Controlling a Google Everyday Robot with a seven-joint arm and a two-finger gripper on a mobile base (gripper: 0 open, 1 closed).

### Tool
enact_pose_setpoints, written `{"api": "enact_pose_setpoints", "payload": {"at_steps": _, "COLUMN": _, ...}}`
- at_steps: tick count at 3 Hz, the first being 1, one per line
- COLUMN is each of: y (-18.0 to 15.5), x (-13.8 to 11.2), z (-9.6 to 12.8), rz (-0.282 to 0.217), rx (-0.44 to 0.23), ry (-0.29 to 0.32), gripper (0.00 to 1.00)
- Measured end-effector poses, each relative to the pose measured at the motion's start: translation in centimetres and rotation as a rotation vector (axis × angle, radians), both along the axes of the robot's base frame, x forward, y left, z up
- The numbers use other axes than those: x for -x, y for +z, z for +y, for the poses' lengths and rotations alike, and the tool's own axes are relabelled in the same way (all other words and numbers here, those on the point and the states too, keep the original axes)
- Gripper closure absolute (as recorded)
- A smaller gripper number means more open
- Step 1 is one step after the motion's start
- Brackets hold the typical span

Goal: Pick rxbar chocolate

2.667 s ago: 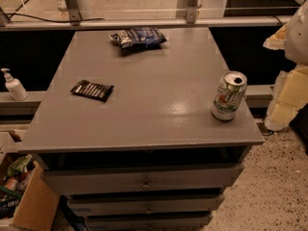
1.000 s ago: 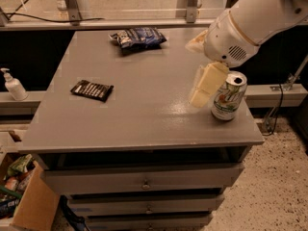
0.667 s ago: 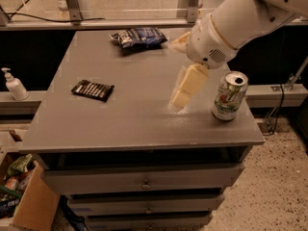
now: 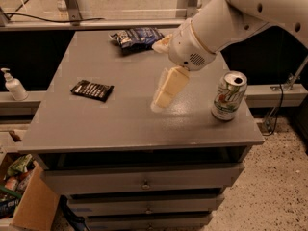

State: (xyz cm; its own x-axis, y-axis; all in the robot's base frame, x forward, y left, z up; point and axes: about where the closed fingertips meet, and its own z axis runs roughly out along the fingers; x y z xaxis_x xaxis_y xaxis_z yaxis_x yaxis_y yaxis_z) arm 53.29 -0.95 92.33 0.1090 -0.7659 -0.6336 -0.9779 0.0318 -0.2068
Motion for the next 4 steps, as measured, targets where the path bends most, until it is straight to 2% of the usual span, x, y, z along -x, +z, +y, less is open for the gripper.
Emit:
{"api": "enact_pose_setpoints", "payload": {"at_steps": 1, "y": 0.0, "x": -1.3, "z": 1.0, "rz": -0.023, "rx": -0.009, "ry": 0.027, "gripper": 0.00}}
{"api": "enact_pose_setpoints", "payload": {"at_steps": 2, "y": -0.8, "x": -4.0, "z": 3.2, "rz": -0.038, "rx": -0.011, "ry": 0.072, "gripper": 0.00}}
{"api": "enact_pose_setpoints", "payload": {"at_steps": 4, "y": -5.0, "x": -6.8, "z": 6.3, "rz": 0.000, "rx": -0.014, "ry": 0.103, "gripper": 0.00}}
